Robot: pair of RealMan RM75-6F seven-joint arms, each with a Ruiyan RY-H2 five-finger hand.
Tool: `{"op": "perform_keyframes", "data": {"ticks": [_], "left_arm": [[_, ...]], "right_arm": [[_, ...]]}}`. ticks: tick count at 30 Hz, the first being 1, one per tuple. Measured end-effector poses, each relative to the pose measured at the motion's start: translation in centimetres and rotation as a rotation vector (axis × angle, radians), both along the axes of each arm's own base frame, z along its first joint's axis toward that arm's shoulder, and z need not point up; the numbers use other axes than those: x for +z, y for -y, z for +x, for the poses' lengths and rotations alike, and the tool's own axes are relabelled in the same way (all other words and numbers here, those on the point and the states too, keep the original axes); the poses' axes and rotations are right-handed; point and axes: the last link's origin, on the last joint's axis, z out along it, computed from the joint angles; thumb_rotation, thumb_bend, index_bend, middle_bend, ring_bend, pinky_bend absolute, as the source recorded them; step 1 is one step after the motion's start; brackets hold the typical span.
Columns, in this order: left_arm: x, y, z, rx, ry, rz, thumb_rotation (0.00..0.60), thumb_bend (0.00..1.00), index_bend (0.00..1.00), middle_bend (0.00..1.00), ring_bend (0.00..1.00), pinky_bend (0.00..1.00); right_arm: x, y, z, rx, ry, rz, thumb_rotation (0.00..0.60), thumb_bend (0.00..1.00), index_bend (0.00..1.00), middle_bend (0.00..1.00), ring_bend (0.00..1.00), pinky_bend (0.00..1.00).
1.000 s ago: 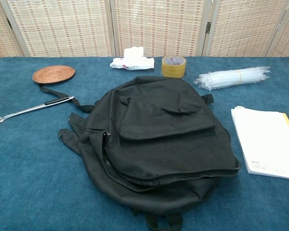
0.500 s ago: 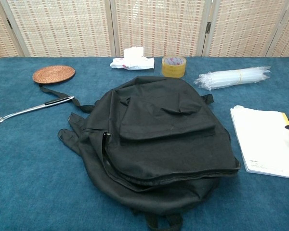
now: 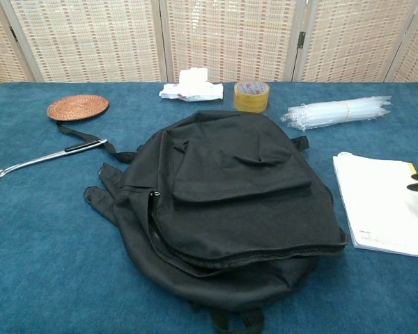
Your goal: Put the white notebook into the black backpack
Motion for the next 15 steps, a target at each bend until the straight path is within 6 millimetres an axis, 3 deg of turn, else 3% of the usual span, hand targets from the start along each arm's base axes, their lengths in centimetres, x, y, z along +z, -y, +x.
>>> {"op": "perform_keyframes", "data": {"ticks": [15], "left_arm": [[0.0, 0.0, -0.2, 0.004, 0.004, 0.003, 0.600, 0.20, 0.09, 0.06, 0.06, 0.00]], "right_arm": [[-0.7, 1.9, 1.9, 0.054, 0.051, -0.038, 0.600, 0.38, 0.00, 0.06, 0.09, 0.00]]}}
